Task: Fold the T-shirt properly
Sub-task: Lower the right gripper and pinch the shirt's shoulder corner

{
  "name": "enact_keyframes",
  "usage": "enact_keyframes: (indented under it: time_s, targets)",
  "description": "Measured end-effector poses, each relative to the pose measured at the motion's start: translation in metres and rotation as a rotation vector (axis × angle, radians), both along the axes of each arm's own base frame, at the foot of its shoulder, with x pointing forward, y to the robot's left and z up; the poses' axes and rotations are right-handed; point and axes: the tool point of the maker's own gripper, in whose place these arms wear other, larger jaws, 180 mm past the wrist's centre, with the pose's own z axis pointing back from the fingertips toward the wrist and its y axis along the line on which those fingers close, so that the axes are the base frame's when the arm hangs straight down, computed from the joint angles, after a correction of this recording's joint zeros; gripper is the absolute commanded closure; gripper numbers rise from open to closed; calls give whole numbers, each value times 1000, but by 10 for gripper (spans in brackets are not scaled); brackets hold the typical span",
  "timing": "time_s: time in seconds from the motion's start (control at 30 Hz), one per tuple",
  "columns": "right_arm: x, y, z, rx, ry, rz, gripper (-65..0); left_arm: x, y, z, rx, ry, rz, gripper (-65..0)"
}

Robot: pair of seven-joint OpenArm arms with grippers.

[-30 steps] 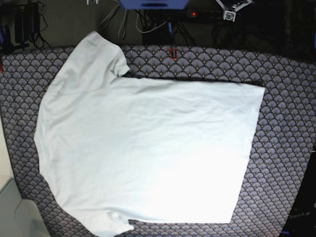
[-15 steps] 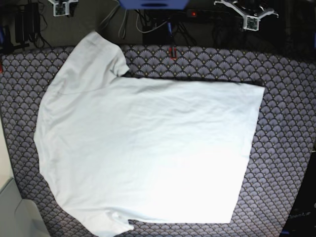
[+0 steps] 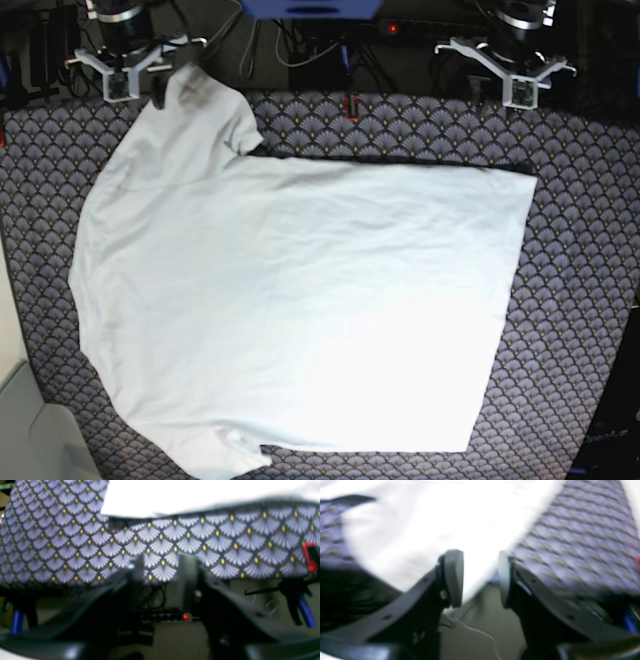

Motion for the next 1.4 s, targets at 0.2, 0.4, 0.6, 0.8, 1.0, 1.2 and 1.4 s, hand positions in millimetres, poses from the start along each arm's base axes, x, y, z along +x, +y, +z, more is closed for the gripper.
enact_keyframes:
  time_s: [0.2, 0.4, 0.6, 0.8, 1.0, 1.2, 1.4]
  targets:
    - [19, 28, -15, 60, 121, 81, -260, 6, -1, 1, -48, -7, 19, -347]
    - [40, 11, -9, 99, 104, -4, -278, 10, 23, 9, -12, -33, 73, -346]
    - [36, -15, -4, 196, 149, -16, -302, 15, 41, 16, 22, -57, 105, -346]
    - [23, -23, -4, 233, 217, 50, -302, 22, 41, 19, 22, -78, 104, -346]
    - [19, -39, -28, 282, 273, -12, -302, 22, 42, 19, 26, -76, 104, -346]
    - [14, -54, -47, 305, 312, -49, -302, 23, 42, 19, 30, -77, 103, -346]
    - [16, -52, -51, 317, 315, -48, -302, 22, 46, 21, 39, -79, 113, -346]
